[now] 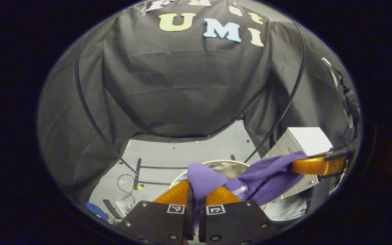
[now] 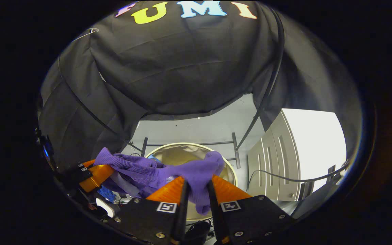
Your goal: Grasp the clothes on the hanger with both hands and then place them into the laundry hamper below.
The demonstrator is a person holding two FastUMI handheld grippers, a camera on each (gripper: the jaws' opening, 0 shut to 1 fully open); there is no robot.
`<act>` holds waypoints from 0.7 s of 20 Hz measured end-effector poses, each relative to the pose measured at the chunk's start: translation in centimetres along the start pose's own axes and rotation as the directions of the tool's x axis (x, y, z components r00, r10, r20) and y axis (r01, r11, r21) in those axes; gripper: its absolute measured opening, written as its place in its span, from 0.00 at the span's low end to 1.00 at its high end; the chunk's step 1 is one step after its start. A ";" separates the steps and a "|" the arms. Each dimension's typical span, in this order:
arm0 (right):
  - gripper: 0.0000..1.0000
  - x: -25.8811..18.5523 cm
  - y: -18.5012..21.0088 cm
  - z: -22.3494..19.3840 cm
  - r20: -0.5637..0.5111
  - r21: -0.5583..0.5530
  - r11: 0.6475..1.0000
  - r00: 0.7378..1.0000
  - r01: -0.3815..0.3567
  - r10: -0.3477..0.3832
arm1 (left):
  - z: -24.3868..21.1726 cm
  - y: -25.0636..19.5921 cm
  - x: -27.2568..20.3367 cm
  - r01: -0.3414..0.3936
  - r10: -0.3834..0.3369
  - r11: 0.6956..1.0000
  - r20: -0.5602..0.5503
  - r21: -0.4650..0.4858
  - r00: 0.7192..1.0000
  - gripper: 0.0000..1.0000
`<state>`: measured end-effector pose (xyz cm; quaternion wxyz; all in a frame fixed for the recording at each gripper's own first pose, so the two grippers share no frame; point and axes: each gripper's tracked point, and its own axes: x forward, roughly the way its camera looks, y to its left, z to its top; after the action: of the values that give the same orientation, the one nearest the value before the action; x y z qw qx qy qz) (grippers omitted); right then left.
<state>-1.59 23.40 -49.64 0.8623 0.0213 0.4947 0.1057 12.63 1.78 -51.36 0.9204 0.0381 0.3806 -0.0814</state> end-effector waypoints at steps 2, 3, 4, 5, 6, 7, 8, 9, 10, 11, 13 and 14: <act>0.47 -0.8 0.6 0.5 0.003 0.000 1.000 1.000 -0.019 0.019 | -1.0 0.5 -0.4 -0.010 0.010 1.000 -0.034 -0.005 0.999 0.24; 0.57 -1.4 0.9 0.8 0.004 -0.007 1.000 1.000 -0.025 0.025 | -1.0 0.3 -1.0 -0.005 0.005 1.000 -0.034 -0.011 0.999 0.39; 0.69 -1.9 1.0 1.0 0.007 -0.018 1.000 1.000 -0.025 0.025 | -1.0 0.3 -1.6 -0.004 0.004 1.000 -0.031 -0.013 1.000 0.54; 0.81 -2.6 1.0 1.5 0.015 -0.033 0.999 1.000 -0.020 0.021 | -0.8 0.9 -2.5 -0.020 0.020 1.000 -0.026 -0.005 0.999 0.68; 0.86 -3.4 0.9 1.9 0.026 -0.049 0.999 1.000 -0.015 0.016 | -0.4 1.5 -3.4 -0.039 0.039 0.999 -0.018 0.004 0.999 0.83; 0.95 -4.3 0.7 2.6 0.043 -0.067 0.998 0.999 -0.005 0.008 | -0.1 2.0 -4.5 -0.060 0.060 0.998 -0.007 0.013 0.998 0.86; 0.95 -5.2 0.6 3.4 0.064 -0.083 0.997 0.998 0.001 0.004 | 0.6 2.5 -5.5 -0.078 0.078 0.997 0.012 0.015 0.997 0.99; 0.95 -6.3 0.5 4.4 0.086 -0.096 0.995 0.996 0.007 0.002 | 1.4 2.7 -6.6 -0.082 0.081 0.997 0.035 0.005 0.996 0.94; 0.95 -7.4 0.3 5.4 0.116 -0.103 0.995 0.993 0.011 0.001 | 2.4 2.7 -7.8 -0.078 0.079 0.997 0.059 -0.016 0.995 0.94; 0.95 -8.7 0.2 6.8 0.151 -0.107 0.994 0.989 0.016 0.001 | 3.4 2.8 -9.3 -0.083 0.086 0.996 0.083 -0.039 0.993 0.97; 0.95 -11.6 0.1 9.7 0.236 -0.104 0.994 0.972 0.025 0.001 | 6.2 3.8 -12.5 -0.113 0.124 0.990 0.150 -0.079 0.981 0.94; 0.95 -13.0 0.0 11.3 0.284 -0.099 0.995 0.959 0.027 0.003 | 8.0 4.6 -14.4 -0.133 0.149 0.987 0.195 -0.093 0.969 0.94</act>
<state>1.75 21.54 -32.87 0.9250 -0.0107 0.3599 0.1214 8.97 6.97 -35.49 0.9583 0.0199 0.2849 -0.0039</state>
